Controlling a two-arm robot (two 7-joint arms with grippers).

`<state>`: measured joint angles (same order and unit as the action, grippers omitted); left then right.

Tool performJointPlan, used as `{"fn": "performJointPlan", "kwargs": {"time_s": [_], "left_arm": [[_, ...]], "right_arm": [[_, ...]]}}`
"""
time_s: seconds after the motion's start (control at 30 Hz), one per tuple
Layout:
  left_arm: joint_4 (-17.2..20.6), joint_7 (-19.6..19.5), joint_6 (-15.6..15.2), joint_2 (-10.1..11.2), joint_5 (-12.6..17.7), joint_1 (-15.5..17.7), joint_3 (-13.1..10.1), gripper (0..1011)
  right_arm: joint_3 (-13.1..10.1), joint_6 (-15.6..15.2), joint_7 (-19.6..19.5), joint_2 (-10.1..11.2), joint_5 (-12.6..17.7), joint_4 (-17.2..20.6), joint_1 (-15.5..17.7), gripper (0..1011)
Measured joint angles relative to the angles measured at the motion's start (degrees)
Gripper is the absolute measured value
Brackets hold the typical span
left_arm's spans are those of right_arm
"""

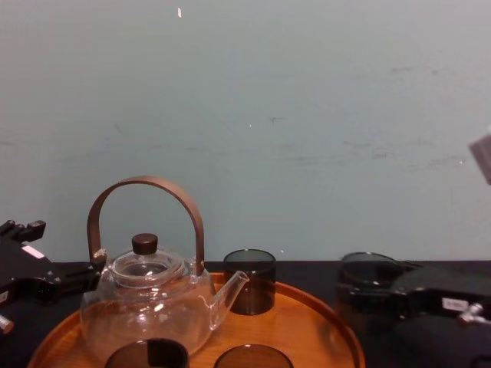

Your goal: Pick up the glass from the table and place it on the tray.

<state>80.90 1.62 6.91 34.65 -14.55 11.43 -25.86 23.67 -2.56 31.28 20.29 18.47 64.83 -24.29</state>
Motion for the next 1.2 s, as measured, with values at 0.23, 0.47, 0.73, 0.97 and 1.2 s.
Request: {"fn": "performJointPlan", "kwargs": {"time_s": [0.23,0.47,0.73,0.97,1.2], "left_arm": [[0.0,0.0,0.0,0.0,0.0,0.0,0.0,1001],[0.0,0.0,0.0,0.0,0.0,0.0,0.0,1001],[0.0,0.0,0.0,0.0,0.0,0.0,0.0,1001],[0.0,0.0,0.0,0.0,0.0,0.0,0.0,1001],[0.0,0.0,0.0,0.0,0.0,0.0,0.0,1001]], "right_arm": [[2.5,0.7,1.6,-1.9,-0.8,-3.7,-3.8,905],[4.9,2.2,3.5,-4.7,-1.5,-8.9,-7.5,905],[6.5,3.4,4.9,-6.8,-2.0,-13.5,-9.8,905],[7.3,4.2,6.1,-8.3,-2.2,-16.8,-11.1,905],[7.6,4.5,6.8,-9.1,-2.1,-18.8,-11.6,905]]}}
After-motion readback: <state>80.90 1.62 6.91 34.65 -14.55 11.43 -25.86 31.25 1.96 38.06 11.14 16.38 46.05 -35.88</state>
